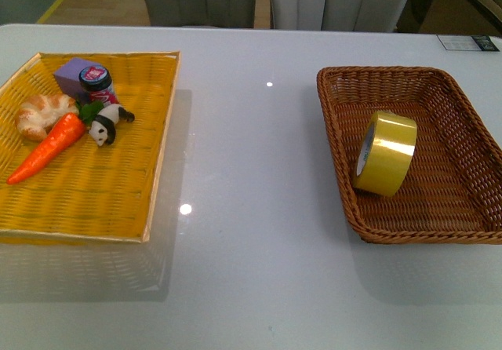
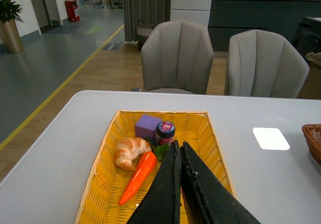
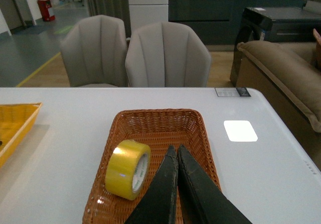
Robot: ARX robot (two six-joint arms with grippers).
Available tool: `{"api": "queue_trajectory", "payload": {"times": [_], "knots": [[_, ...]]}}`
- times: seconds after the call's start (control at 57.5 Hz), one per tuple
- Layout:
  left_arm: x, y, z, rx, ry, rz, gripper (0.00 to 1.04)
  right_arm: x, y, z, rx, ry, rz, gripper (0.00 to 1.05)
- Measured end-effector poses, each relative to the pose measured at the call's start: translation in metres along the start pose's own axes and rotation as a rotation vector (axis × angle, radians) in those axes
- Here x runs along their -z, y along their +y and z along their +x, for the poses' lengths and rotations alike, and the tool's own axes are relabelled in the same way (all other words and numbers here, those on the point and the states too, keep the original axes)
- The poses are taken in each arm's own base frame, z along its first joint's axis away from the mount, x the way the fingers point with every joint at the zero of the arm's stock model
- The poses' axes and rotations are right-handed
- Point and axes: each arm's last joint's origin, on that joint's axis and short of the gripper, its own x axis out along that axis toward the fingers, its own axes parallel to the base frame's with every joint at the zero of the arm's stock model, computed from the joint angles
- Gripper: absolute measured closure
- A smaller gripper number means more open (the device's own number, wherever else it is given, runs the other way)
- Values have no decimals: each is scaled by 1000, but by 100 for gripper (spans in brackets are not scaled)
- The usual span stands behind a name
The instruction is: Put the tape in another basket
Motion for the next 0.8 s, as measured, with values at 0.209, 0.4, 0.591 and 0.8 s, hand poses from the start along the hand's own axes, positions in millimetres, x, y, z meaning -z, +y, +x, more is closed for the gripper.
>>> {"api": "queue_trajectory", "payload": {"times": [0.209, 0.4, 0.591, 0.8], "knots": [[-1, 0, -6, 0, -3, 0, 103, 0, 0, 0, 0, -1, 0, 103], [0, 0, -10, 0, -4, 0, 103, 0, 0, 0, 0, -1, 0, 103], [0, 0, -14, 0, -3, 0, 103, 0, 0, 0, 0, -1, 0, 103], [3, 0, -24, -1, 11, 1, 103, 0, 0, 0, 0, -2, 0, 103]]}}
